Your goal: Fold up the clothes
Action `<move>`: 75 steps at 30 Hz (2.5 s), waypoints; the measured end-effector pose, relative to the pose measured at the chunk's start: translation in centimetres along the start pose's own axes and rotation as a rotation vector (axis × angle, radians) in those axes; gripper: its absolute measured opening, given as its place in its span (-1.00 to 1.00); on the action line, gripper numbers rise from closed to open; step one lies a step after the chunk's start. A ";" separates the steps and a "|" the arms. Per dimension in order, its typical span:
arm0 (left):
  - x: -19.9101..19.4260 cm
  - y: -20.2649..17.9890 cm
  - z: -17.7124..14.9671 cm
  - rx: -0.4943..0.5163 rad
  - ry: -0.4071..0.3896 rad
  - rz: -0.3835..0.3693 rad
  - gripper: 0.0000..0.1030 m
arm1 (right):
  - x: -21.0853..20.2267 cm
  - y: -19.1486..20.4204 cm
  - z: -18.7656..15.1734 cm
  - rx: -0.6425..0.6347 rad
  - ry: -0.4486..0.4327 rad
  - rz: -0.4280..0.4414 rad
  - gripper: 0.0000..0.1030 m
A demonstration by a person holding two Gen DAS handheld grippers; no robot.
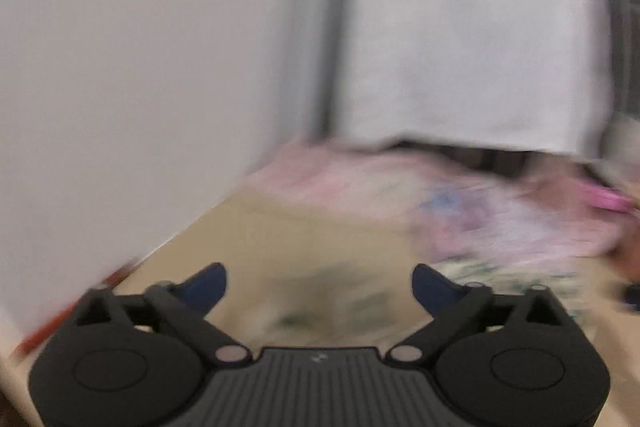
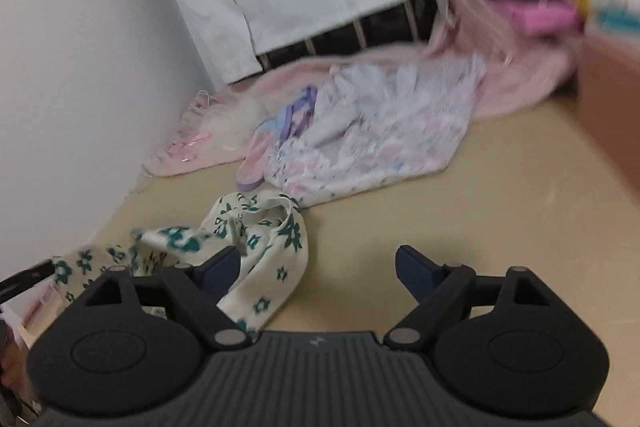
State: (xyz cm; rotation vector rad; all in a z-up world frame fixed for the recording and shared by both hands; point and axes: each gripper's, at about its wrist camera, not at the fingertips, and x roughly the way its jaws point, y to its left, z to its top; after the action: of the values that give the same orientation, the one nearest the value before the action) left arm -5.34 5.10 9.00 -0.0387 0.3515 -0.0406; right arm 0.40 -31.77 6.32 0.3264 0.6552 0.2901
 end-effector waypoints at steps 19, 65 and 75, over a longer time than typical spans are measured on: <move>5.3 -0.1 1.4 -0.018 0.223 0.010 -0.07 | -15.0 -0.4 -12.1 0.104 -0.265 -0.391 0.25; 5.2 1.5 3.7 0.120 0.355 -0.256 0.69 | -1.5 2.7 3.1 -0.406 -0.053 -0.273 0.51; -0.7 -1.4 -4.4 0.339 0.309 -0.392 0.48 | -6.3 1.5 -8.6 -0.438 0.061 0.062 0.39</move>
State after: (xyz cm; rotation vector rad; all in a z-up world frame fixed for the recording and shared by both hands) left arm -7.62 3.59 5.17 0.2379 0.6379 -0.4979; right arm -10.11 -30.94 3.93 -0.0825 0.6239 0.4938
